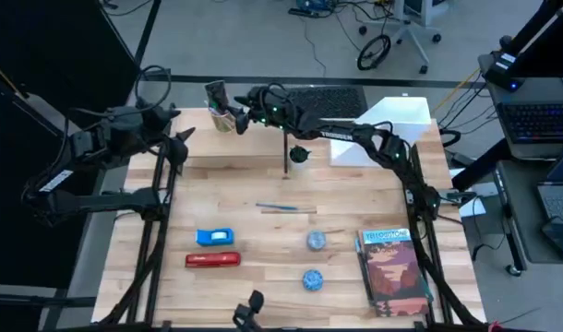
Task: Stock shelves
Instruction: Remove the purple pen from the gold pen holder
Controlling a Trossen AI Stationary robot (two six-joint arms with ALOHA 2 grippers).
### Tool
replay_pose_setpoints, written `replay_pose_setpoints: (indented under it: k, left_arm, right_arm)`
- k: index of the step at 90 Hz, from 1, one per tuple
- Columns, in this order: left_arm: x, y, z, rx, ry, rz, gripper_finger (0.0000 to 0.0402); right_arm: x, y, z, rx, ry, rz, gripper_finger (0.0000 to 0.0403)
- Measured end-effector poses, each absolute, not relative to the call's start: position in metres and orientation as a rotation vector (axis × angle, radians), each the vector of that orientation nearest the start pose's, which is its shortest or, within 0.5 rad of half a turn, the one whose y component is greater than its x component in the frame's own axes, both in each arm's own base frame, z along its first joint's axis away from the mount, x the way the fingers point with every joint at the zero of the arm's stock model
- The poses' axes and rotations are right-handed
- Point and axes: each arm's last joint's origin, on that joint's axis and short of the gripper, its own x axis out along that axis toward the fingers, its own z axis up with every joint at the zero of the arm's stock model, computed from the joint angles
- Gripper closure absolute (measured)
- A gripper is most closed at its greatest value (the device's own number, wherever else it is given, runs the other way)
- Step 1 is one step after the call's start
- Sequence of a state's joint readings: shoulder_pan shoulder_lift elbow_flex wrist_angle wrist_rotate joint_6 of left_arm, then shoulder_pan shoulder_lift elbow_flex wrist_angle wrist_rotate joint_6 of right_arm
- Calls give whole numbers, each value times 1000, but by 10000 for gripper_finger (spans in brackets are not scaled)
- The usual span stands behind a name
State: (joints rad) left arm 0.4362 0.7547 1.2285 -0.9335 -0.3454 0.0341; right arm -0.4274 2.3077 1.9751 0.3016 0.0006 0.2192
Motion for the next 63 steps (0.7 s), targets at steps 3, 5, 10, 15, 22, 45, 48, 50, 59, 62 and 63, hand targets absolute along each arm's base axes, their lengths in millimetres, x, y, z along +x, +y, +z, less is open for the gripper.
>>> replay_pose_setpoints:
  k: [3,5,10,15,22,45,48,50,59,62,63]
  left_arm:
    - [90,53,407,10,484,759,119]
    - [90,53,407,10,484,759,119]
    - [90,53,407,10,484,759,119]
    - [90,53,407,10,484,759,119]
    - [90,53,407,10,484,759,119]
    - [90,53,407,10,484,759,119]
    - [90,53,407,10,484,759,119]
    - [90,53,407,10,484,759,119]
    - [90,53,407,10,484,759,119]
    - [90,53,407,10,484,759,119]
    - [90,53,407,10,484,759,119]
  right_arm:
    - [496,-226,274,211,-31,-428,204]
    - [496,-226,276,202,-41,-427,207]
    - [496,-226,279,191,-57,-425,217]
    - [496,-226,278,197,-56,-425,230]
    - [496,-226,276,227,-40,-426,245]
    - [496,-226,277,240,-46,-425,280]
    - [496,-226,277,239,-54,-425,285]
    - [496,-226,277,239,-54,-424,289]
    - [496,-226,277,240,-46,-421,307]
    - [496,-226,276,241,-44,-421,314]
    - [496,-226,276,241,-43,-421,317]
